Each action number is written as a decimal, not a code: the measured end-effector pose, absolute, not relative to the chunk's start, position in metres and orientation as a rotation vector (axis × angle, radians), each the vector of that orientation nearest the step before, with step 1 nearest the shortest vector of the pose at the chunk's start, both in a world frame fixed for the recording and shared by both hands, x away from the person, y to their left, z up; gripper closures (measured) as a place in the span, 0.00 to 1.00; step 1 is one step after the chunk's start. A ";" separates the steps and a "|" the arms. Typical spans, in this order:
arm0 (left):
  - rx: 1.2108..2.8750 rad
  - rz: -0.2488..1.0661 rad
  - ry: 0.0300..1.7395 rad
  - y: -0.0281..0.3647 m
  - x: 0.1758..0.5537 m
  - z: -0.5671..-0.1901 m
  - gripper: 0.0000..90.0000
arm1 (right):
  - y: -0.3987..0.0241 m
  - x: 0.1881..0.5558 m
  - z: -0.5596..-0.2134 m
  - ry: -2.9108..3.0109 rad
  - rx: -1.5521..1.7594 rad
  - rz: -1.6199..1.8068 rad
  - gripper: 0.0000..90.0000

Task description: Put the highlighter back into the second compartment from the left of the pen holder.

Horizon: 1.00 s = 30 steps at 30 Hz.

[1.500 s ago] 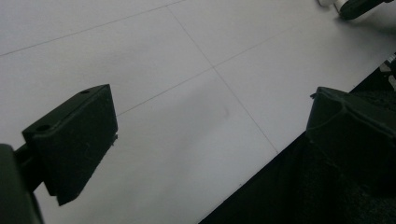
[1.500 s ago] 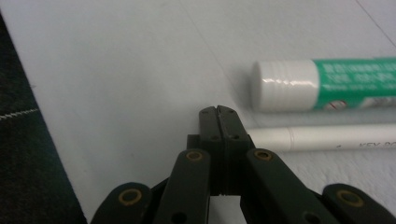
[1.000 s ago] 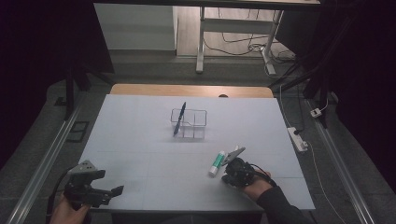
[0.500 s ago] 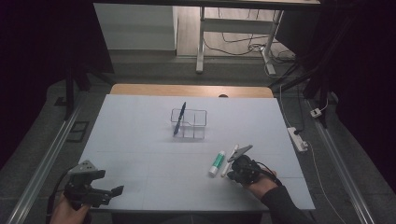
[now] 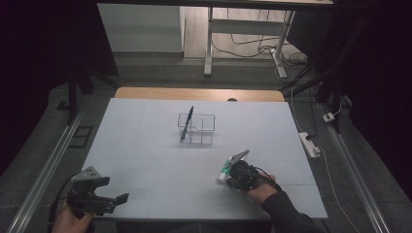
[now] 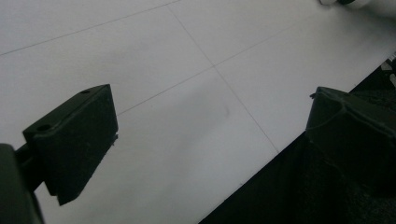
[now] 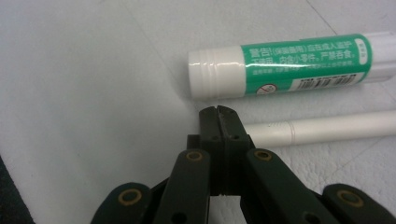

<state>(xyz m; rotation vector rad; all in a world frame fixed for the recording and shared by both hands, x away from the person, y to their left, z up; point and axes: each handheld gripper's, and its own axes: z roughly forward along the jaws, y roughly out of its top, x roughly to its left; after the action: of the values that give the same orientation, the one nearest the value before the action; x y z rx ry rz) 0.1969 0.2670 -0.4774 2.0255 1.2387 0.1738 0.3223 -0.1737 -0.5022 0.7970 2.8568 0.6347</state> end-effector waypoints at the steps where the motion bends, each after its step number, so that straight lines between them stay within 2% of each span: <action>1: 2.025 0.173 1.239 0.267 0.197 -0.477 0.03 | -0.175 0.323 -0.502 2.854 0.806 0.636 1.00; 21: 2.024 0.172 1.240 0.267 0.197 -0.477 0.03 | -0.210 0.336 -0.499 2.779 0.956 0.579 1.00; 30: 2.024 0.171 1.240 0.267 0.197 -0.478 0.03 | -0.202 0.344 -0.491 2.740 0.941 0.649 1.00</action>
<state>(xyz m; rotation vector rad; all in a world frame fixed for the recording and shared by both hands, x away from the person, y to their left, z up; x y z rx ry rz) 0.1972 0.2675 -0.4776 2.0243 1.2401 0.1710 0.3443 -0.2016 -0.4905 0.9406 2.7402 0.6494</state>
